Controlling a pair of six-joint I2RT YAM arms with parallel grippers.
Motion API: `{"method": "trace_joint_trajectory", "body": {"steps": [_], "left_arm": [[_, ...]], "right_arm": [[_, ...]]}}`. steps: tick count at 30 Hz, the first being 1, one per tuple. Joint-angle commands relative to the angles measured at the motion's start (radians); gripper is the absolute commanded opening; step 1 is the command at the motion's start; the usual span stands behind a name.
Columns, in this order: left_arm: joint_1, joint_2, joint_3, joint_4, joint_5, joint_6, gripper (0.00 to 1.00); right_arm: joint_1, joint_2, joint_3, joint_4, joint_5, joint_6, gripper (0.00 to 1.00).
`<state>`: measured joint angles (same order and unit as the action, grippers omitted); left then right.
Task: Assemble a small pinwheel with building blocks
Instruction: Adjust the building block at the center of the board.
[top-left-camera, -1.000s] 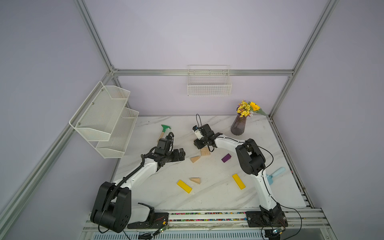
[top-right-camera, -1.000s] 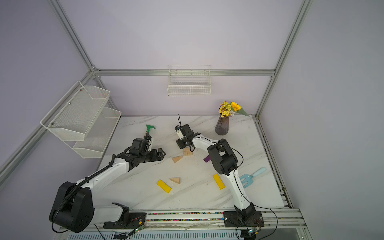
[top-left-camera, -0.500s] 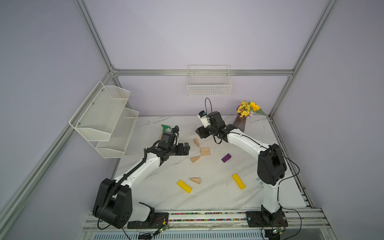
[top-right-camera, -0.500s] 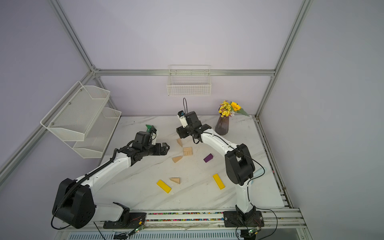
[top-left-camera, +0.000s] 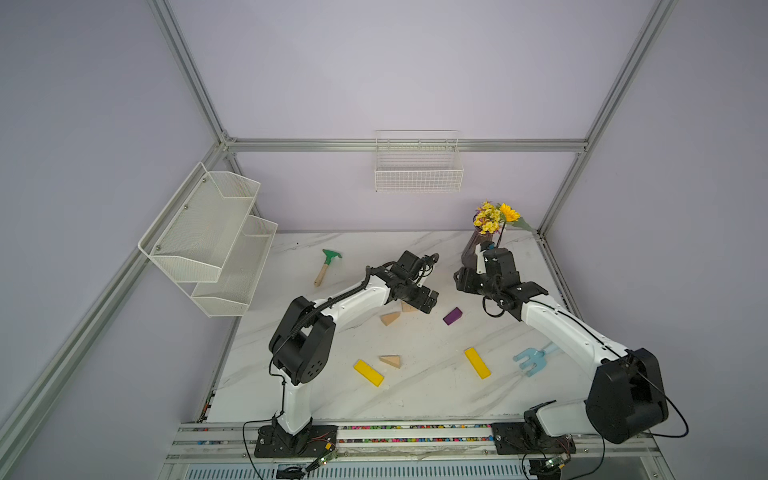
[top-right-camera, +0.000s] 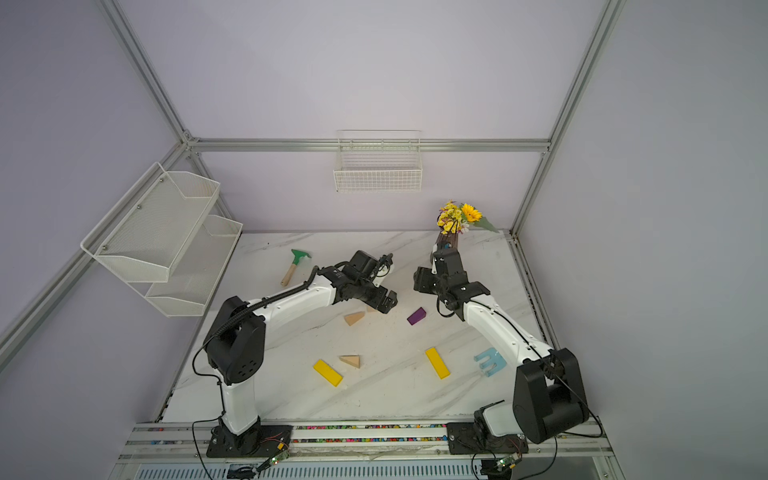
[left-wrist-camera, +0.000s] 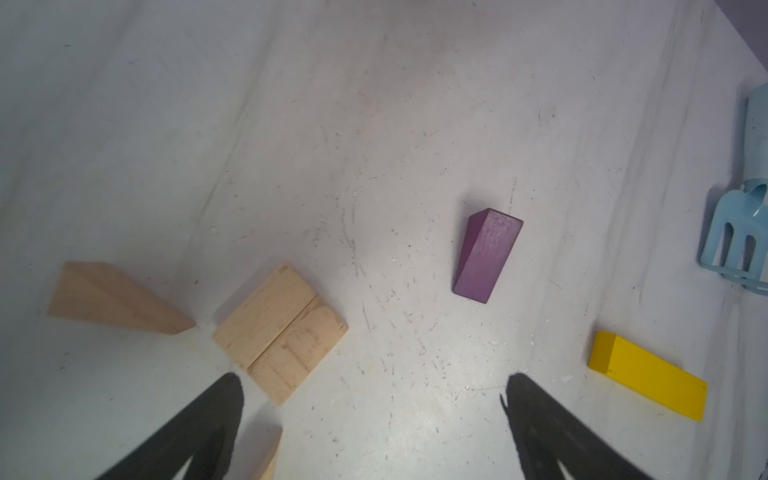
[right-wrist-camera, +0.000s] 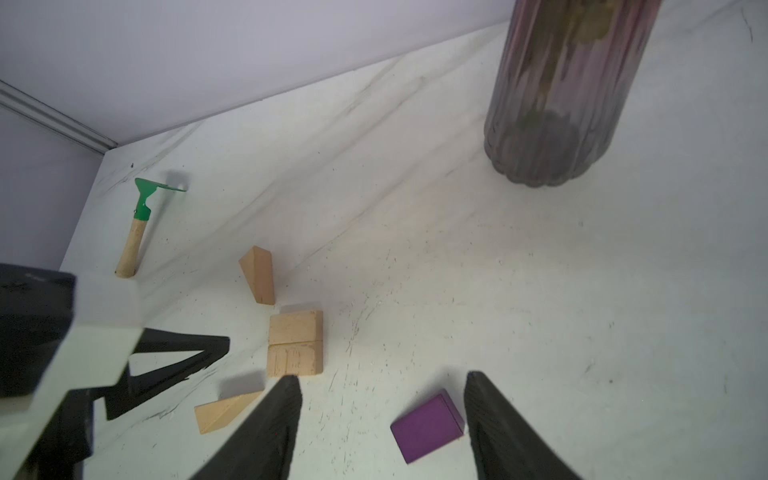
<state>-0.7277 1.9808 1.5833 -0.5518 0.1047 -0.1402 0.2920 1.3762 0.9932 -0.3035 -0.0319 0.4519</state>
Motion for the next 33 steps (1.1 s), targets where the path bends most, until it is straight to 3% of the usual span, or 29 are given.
{"method": "trace_joint_trajectory", "body": {"steps": [1,8,16,19,23,29,33], "left_arm": [[-0.053,0.069,0.106,-0.08,0.019,0.067,0.98],[-0.123,0.232,0.26,-0.12,-0.03,0.076,0.96],[-0.142,0.367,0.394,-0.135,-0.102,0.051,0.91],[-0.142,0.401,0.418,-0.135,-0.107,0.045,0.83],[-0.143,0.415,0.408,-0.115,-0.095,0.039,0.62],[-0.134,0.371,0.339,-0.045,-0.02,0.058,0.43],[-0.083,0.297,0.233,0.053,0.131,-0.005,0.39]], "right_arm": [[-0.063,-0.073,-0.057,0.007,-0.033,0.135,0.65],[-0.139,-0.134,-0.156,0.035,-0.125,0.187,0.64],[-0.186,-0.202,-0.221,0.058,-0.183,0.212,0.63],[-0.19,-0.205,-0.232,0.053,-0.189,0.215,0.63],[-0.194,-0.201,-0.249,0.057,-0.203,0.217,0.63],[-0.197,-0.156,-0.258,0.071,-0.233,0.218,0.61],[-0.198,-0.105,-0.254,0.107,-0.271,0.227,0.6]]}}
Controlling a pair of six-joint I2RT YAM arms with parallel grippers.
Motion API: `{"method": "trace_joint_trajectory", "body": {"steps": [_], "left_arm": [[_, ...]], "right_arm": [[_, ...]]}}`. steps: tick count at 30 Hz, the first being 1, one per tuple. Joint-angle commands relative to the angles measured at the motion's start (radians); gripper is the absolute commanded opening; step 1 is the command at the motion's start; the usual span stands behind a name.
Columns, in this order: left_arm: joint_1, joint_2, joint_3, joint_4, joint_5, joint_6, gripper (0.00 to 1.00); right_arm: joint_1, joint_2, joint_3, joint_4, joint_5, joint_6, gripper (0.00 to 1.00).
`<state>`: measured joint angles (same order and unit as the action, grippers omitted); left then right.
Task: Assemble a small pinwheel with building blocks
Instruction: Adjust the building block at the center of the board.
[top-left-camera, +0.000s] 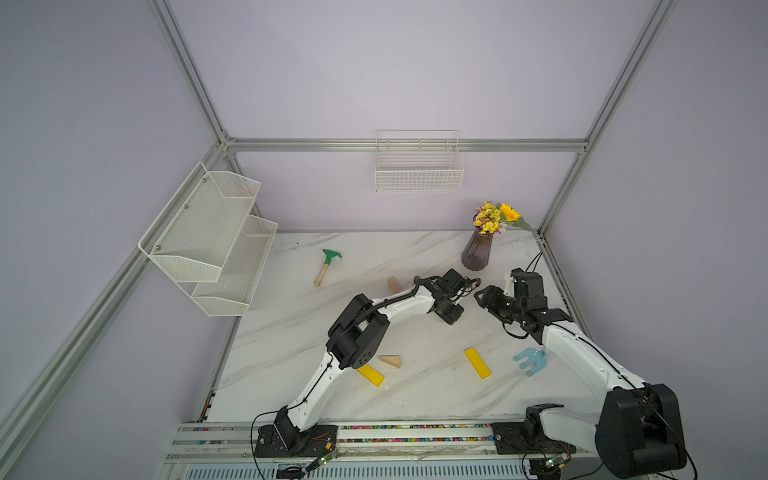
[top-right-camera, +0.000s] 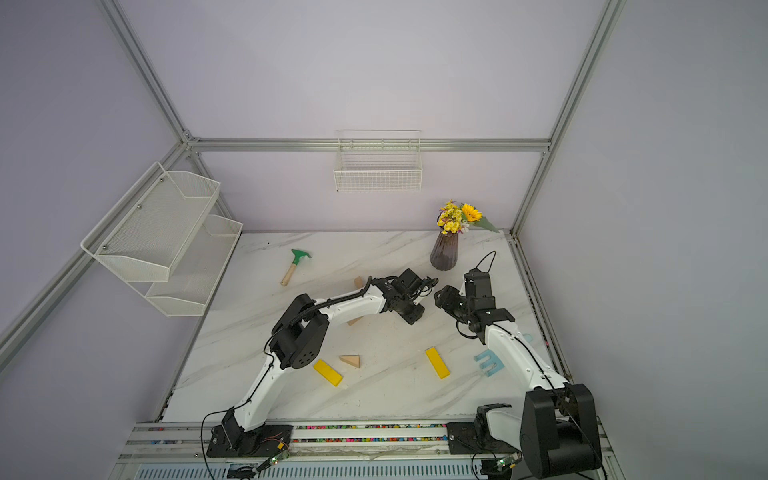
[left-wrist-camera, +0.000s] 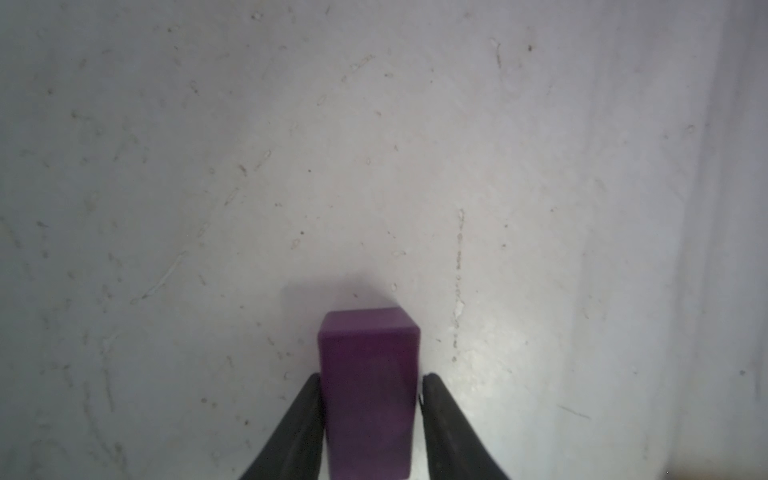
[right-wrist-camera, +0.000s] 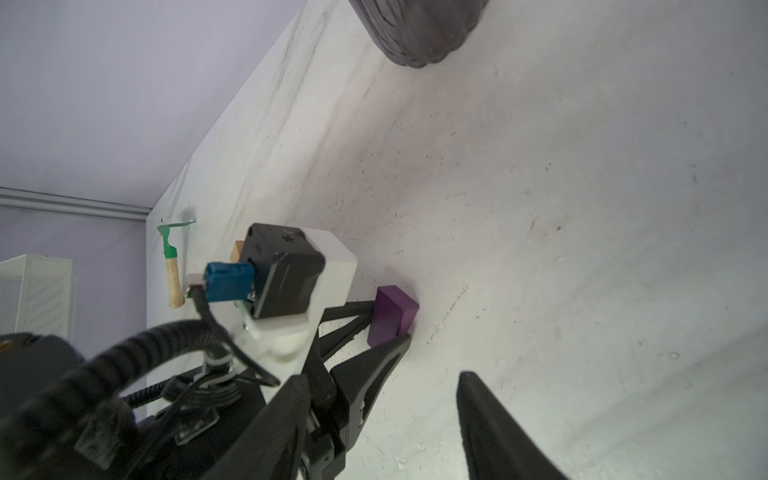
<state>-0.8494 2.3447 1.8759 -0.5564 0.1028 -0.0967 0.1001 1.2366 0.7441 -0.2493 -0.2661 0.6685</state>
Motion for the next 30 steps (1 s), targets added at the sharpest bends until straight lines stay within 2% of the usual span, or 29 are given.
{"method": "trace_joint_trajectory", "body": {"steps": [1,3,6,9,12,13,15,17,24,30], "left_arm": [[0.062,-0.091,-0.099,0.106,0.207,-0.075,0.39],[0.107,-0.141,-0.182,0.231,0.353,-0.147,0.39],[0.156,-0.203,-0.304,0.437,0.471,-0.263,0.39],[0.17,-0.226,-0.342,0.517,0.523,-0.306,0.39],[0.173,-0.22,-0.33,0.513,0.537,-0.312,0.39],[0.172,-0.214,-0.321,0.495,0.531,-0.309,0.41],[0.163,-0.205,-0.292,0.434,0.495,-0.289,0.56],[0.143,-0.201,-0.263,0.365,0.439,-0.237,0.63],[0.073,-0.133,-0.13,0.139,0.221,-0.123,0.77],[0.037,-0.08,-0.069,0.077,0.111,-0.06,0.79]], "right_arm": [[-0.006,0.049,-0.002,0.065,-0.046,0.012,0.6],[-0.005,0.075,0.002,0.097,-0.08,0.03,0.59],[-0.002,0.103,0.013,0.142,-0.115,0.055,0.59],[0.005,0.138,0.031,0.166,-0.131,0.063,0.59],[0.01,0.176,0.053,0.162,-0.136,0.054,0.59],[0.011,0.176,0.055,0.162,-0.134,0.055,0.59],[0.01,0.172,0.056,0.155,-0.122,0.053,0.59],[0.01,0.163,0.058,0.142,-0.111,0.05,0.59],[0.01,0.147,0.053,0.12,-0.08,0.047,0.6],[0.005,0.132,0.052,0.104,-0.058,0.04,0.6]]}}
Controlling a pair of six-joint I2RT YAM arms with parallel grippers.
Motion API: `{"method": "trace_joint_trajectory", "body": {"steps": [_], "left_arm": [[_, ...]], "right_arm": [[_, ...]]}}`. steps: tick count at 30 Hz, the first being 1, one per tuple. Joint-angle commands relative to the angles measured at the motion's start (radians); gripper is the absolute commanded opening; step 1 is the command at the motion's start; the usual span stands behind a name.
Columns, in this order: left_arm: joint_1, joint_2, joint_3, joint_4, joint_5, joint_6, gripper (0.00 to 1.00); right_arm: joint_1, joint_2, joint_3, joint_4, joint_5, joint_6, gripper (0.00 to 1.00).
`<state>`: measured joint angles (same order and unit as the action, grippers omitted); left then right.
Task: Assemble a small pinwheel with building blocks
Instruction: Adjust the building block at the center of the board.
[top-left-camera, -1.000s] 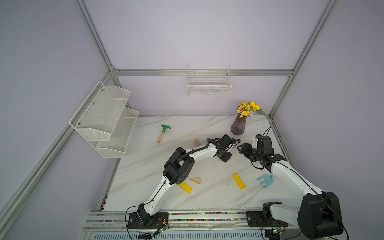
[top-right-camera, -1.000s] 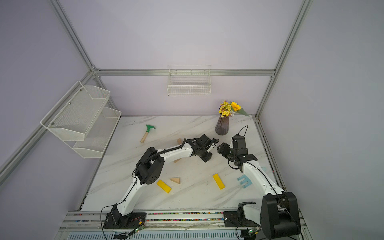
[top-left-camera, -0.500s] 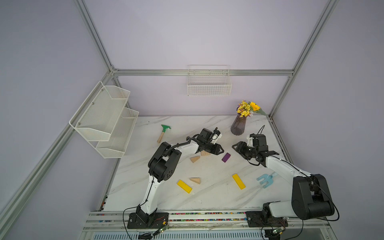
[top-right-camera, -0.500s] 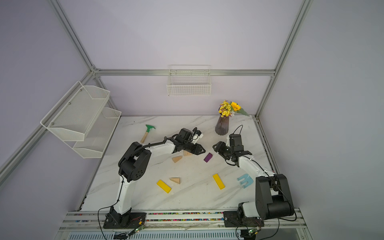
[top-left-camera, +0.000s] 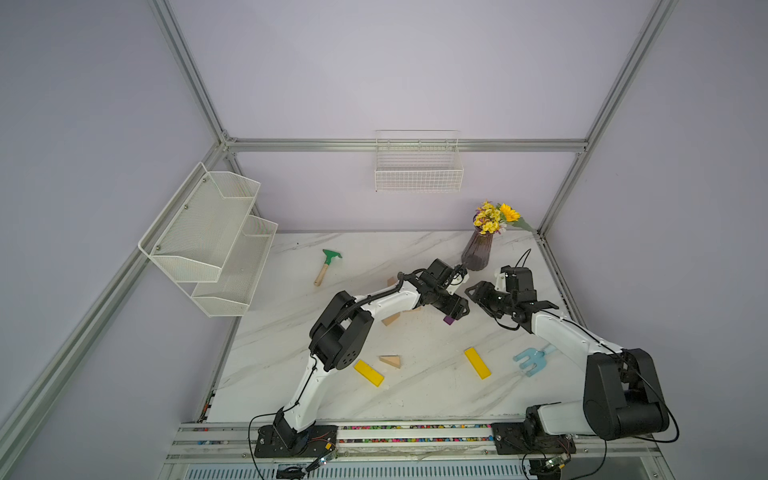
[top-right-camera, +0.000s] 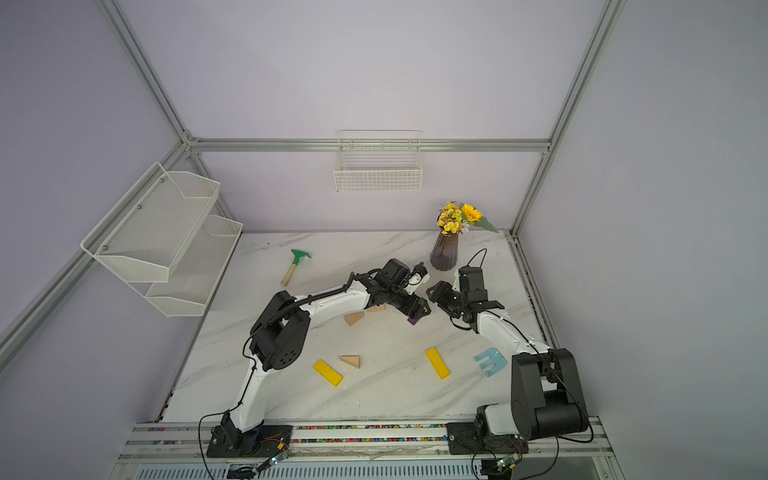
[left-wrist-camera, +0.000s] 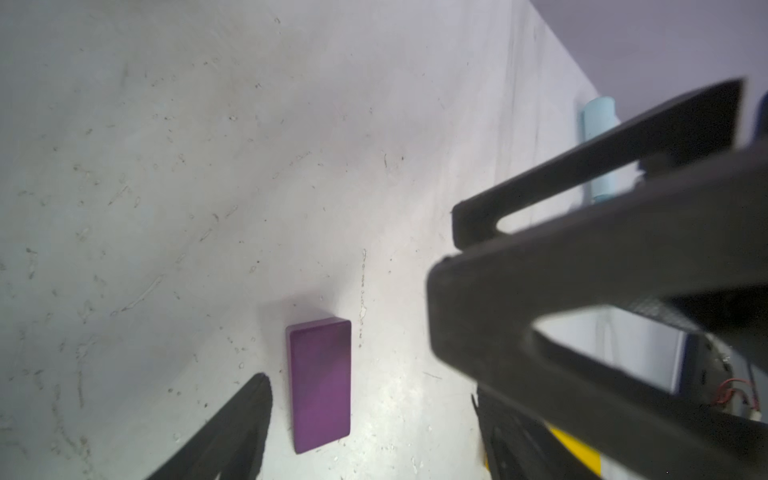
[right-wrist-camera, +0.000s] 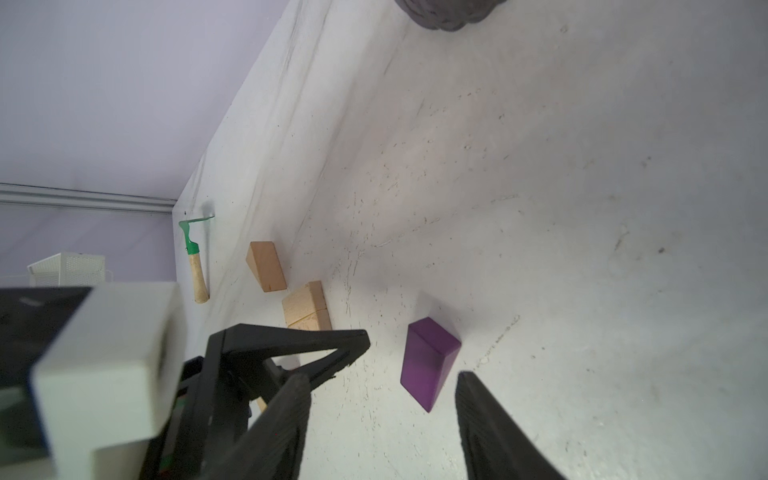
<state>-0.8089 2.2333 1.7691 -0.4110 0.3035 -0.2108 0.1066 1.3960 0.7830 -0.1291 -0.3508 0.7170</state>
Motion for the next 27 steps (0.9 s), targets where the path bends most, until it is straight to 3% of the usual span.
{"method": "trace_joint_trajectory", "body": {"steps": [1,11,15,23,27], "left_arm": [[-0.006,0.044,0.051,-0.078,-0.099,0.054,0.78],[-0.021,0.183,0.243,-0.215,-0.147,0.059,0.63],[-0.024,0.247,0.344,-0.302,-0.154,0.057,0.51],[-0.055,0.241,0.345,-0.328,-0.227,0.099,0.4],[-0.052,0.223,0.328,-0.336,-0.256,0.079,0.29]], "right_arm": [[-0.002,-0.031,0.013,-0.02,0.029,-0.01,0.6],[-0.009,-0.049,-0.005,-0.035,0.041,-0.02,0.6],[-0.011,-0.051,-0.01,-0.037,0.039,-0.021,0.6],[-0.013,-0.052,-0.008,-0.042,0.041,-0.026,0.6],[-0.012,-0.046,-0.007,-0.044,0.025,-0.038,0.6]]}}
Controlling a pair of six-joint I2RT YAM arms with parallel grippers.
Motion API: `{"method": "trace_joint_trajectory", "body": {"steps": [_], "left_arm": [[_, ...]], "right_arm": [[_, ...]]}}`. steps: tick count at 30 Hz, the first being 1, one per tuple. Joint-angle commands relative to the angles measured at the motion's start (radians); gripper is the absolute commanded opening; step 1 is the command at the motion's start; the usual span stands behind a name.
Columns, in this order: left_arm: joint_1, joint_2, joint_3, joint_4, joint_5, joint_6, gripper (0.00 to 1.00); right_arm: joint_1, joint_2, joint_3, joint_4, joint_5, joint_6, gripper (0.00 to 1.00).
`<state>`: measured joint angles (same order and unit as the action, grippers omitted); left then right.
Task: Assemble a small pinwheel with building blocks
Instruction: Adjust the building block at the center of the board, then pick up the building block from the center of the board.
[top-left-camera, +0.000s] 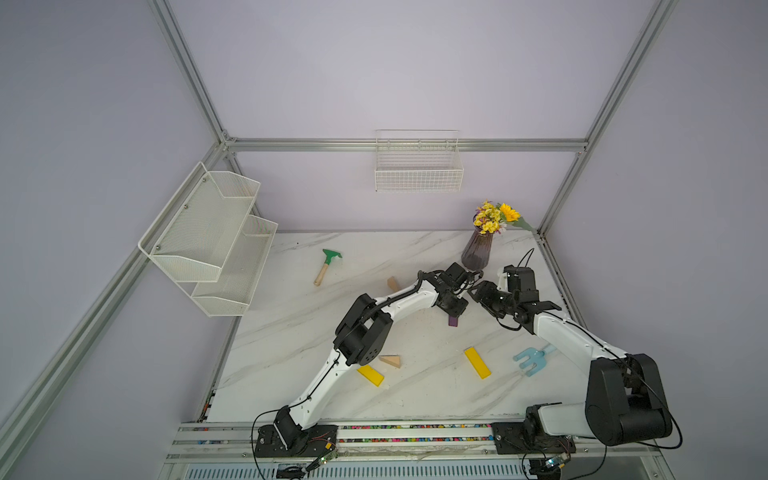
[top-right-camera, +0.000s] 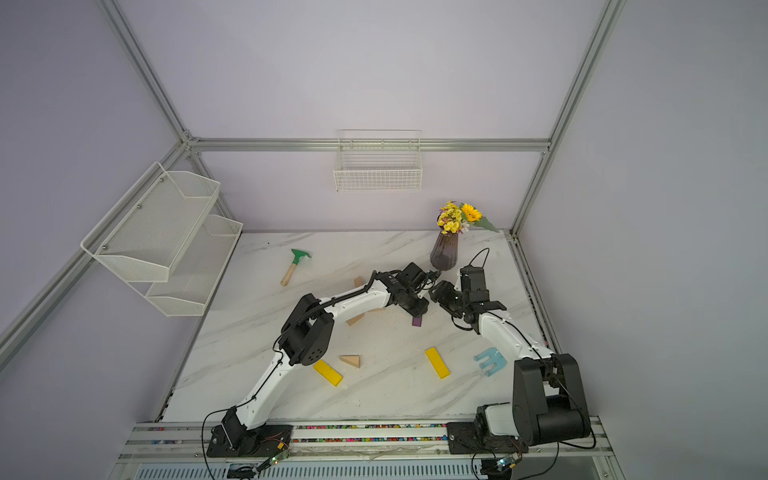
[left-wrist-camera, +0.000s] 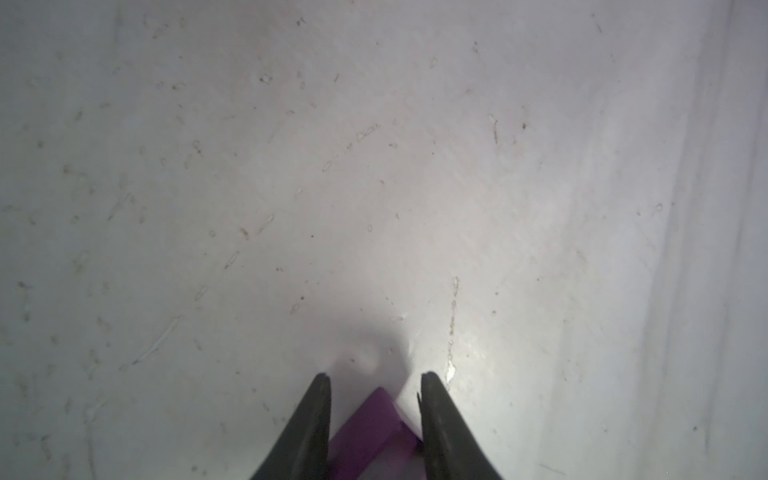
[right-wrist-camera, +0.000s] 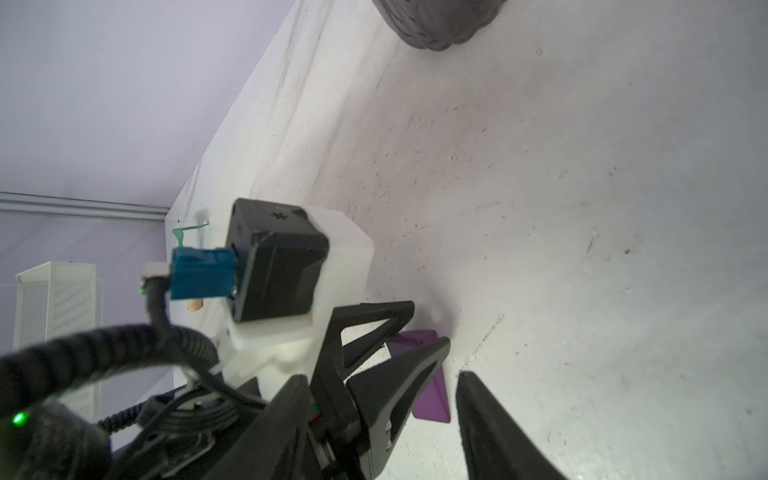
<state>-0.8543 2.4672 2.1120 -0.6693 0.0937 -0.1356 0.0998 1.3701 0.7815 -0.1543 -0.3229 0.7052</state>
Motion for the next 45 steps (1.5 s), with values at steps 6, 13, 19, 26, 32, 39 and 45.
{"method": "trace_joint_trajectory", "body": {"steps": [6,13,19,26,32,39,45], "left_arm": [[0.043,-0.133,-0.184,0.068,0.079,-0.068,0.21],[0.092,-0.267,-0.312,0.16,0.151,-0.089,0.45],[0.094,-0.317,-0.325,0.146,0.191,0.053,0.73],[0.067,-0.281,-0.287,0.023,0.193,0.126,0.78],[0.008,-0.234,-0.253,-0.057,0.057,0.183,0.78],[-0.017,-0.184,-0.227,-0.072,0.007,0.194,0.66],[-0.027,-0.152,-0.221,-0.101,-0.019,0.215,0.52]], "right_arm": [[-0.006,-0.049,-0.024,-0.042,-0.012,-0.087,0.61],[-0.008,-0.069,-0.014,-0.089,-0.018,-0.183,0.63],[-0.009,-0.06,0.005,-0.106,-0.01,-0.217,0.64],[-0.008,-0.058,0.0,-0.109,-0.009,-0.225,0.64],[-0.008,-0.061,-0.008,-0.103,-0.01,-0.213,0.64],[-0.011,-0.062,-0.03,-0.067,-0.036,-0.157,0.64],[-0.01,-0.066,-0.054,-0.044,-0.05,-0.126,0.64]]}}
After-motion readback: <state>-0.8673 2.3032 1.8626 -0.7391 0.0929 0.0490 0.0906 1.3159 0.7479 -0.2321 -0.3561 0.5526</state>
